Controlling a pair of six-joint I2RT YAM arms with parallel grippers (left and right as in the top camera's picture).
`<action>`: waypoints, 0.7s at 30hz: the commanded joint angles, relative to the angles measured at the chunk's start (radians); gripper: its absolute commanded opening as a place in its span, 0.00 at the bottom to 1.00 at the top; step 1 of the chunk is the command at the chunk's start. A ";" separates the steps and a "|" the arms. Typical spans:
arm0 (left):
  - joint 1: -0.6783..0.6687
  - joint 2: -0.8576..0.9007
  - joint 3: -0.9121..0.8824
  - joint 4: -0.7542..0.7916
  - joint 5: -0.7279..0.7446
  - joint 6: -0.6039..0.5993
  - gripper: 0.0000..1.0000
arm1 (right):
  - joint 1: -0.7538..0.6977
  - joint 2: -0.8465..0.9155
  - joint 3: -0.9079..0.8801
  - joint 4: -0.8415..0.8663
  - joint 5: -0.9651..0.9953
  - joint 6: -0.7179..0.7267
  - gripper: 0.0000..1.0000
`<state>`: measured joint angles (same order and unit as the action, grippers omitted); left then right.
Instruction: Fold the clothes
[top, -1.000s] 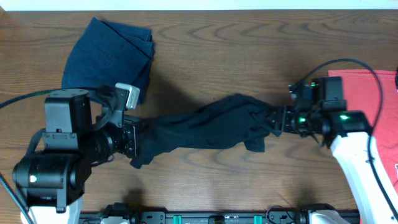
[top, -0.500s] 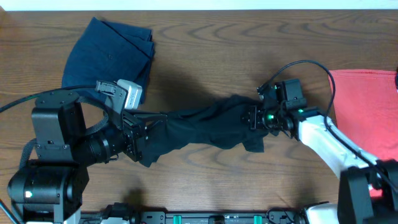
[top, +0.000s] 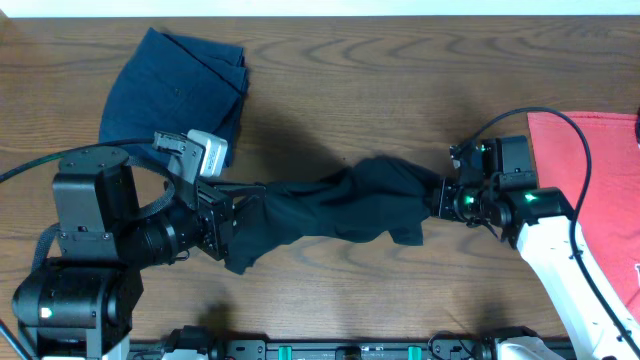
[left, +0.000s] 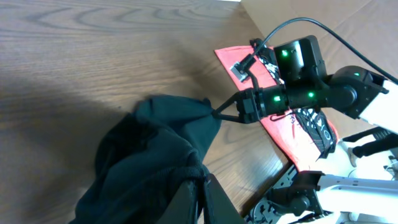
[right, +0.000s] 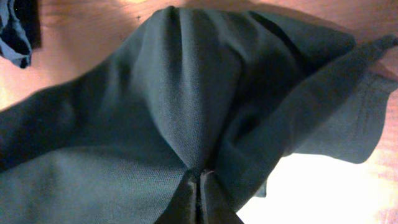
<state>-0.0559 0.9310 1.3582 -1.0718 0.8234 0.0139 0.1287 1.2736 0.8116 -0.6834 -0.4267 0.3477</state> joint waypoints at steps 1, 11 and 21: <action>0.004 -0.012 0.021 0.008 -0.013 -0.008 0.06 | 0.006 0.031 -0.007 0.000 0.012 0.029 0.24; 0.004 -0.012 0.021 -0.019 -0.013 0.001 0.06 | 0.010 0.211 -0.083 0.101 0.002 0.049 0.61; 0.004 -0.012 0.021 -0.031 -0.022 0.011 0.06 | -0.003 0.196 -0.056 0.220 -0.154 0.029 0.01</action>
<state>-0.0559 0.9291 1.3582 -1.1007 0.8043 0.0120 0.1310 1.5139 0.7238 -0.4339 -0.5030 0.3824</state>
